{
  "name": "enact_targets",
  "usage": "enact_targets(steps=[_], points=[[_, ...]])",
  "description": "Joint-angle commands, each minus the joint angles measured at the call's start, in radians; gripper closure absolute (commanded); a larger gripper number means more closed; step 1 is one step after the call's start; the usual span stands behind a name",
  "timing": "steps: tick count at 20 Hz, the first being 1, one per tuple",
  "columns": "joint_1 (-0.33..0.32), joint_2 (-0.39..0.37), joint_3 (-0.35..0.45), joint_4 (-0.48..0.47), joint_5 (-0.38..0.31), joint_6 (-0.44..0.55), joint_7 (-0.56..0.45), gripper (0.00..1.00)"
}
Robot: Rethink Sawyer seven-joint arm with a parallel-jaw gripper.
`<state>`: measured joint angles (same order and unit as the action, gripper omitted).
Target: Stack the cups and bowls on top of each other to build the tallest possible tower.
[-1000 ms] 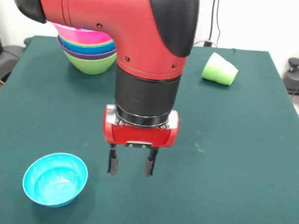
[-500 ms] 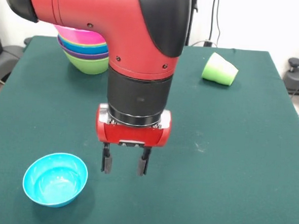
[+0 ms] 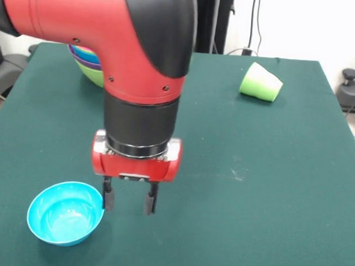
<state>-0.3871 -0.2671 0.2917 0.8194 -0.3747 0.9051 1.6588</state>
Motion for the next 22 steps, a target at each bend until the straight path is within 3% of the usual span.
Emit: enact_targets(steps=[1, 13, 22], points=[[-0.026, 0.064, 0.032, -0.027, -0.009, 0.014, -0.062, 0.00], [-0.052, 0.055, 0.021, 0.056, -0.016, -0.054, -0.042, 0.00], [-0.073, 0.092, 0.022, 0.064, -0.027, -0.088, -0.065, 0.00]])
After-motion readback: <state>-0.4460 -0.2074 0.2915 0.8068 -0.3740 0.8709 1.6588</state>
